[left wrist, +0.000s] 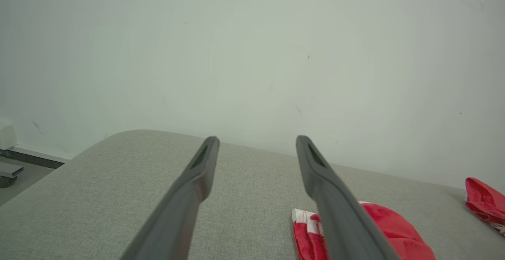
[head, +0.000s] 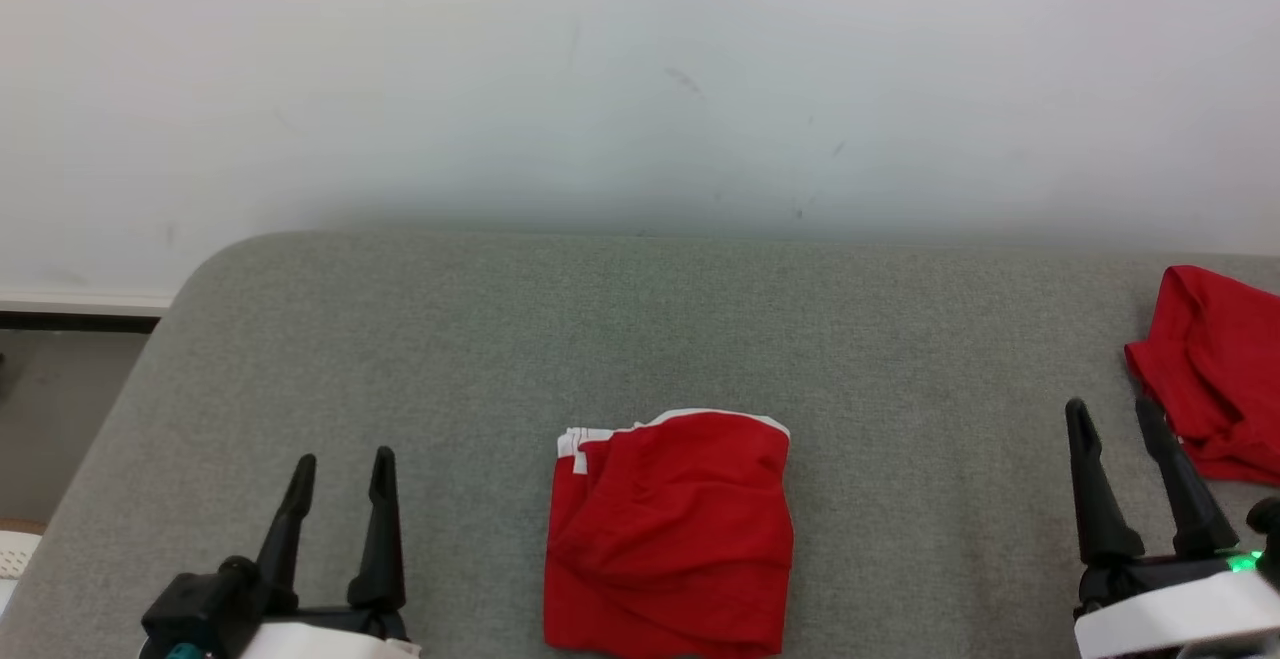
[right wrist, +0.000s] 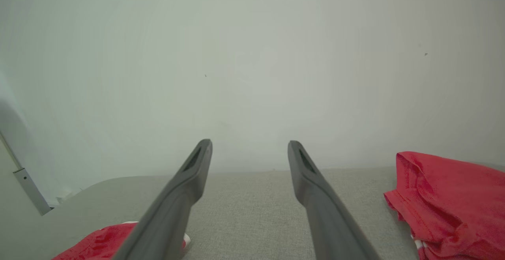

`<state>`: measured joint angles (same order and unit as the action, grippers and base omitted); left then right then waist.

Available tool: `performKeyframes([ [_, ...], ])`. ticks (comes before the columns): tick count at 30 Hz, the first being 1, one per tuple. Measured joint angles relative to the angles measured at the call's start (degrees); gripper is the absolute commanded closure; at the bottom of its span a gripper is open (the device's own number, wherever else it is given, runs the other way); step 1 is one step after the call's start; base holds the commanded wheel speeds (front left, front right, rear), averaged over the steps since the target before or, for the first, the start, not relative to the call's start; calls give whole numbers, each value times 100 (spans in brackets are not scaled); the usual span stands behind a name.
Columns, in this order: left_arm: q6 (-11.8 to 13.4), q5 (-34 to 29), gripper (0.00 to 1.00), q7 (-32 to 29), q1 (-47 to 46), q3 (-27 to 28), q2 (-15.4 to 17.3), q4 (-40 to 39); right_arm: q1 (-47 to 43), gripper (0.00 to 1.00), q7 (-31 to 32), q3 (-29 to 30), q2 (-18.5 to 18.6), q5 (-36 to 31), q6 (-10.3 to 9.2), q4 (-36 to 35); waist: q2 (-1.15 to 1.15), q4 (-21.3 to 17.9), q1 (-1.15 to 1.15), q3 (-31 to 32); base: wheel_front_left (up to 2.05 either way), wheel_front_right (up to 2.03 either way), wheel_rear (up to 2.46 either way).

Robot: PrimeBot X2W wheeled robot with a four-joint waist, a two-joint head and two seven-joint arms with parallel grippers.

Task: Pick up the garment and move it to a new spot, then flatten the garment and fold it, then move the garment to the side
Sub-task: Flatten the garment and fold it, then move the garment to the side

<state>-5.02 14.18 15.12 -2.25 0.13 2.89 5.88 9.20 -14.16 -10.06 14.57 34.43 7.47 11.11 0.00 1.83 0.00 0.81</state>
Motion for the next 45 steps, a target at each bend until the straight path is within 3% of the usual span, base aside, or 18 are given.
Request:
performKeyframes([
  [7, -30, -51, 0, 0, 15, 24, -3, -9, -480, 0, 100, 356, -598, -820, 0, -4, 0, 51, 0, -23, 0, 0, 0],
  [17, -56, 3, 0, 0, 12, -140, -8, 76, -421, 0, 486, 337, -928, -1323, 0, 208, 0, 386, 0, -14, 0, 0, 0],
  [26, -22, 100, 0, 0, -1, -299, -8, 137, 179, 0, 1352, -381, -970, -931, 0, 1018, 0, 811, 0, -10, 0, 0, 0],
  [39, -49, 87, 0, 0, -7, -299, -8, 207, 691, 0, 2335, -29, -1146, -108, 0, 2538, 0, 1366, 0, 4, 0, 0, 0],
  [45, -59, 70, 0, 0, -13, -305, -8, 216, 894, 0, 2759, -170, -1165, 541, 0, 2985, 0, 1523, 0, -60, 0, 0, 0],
])
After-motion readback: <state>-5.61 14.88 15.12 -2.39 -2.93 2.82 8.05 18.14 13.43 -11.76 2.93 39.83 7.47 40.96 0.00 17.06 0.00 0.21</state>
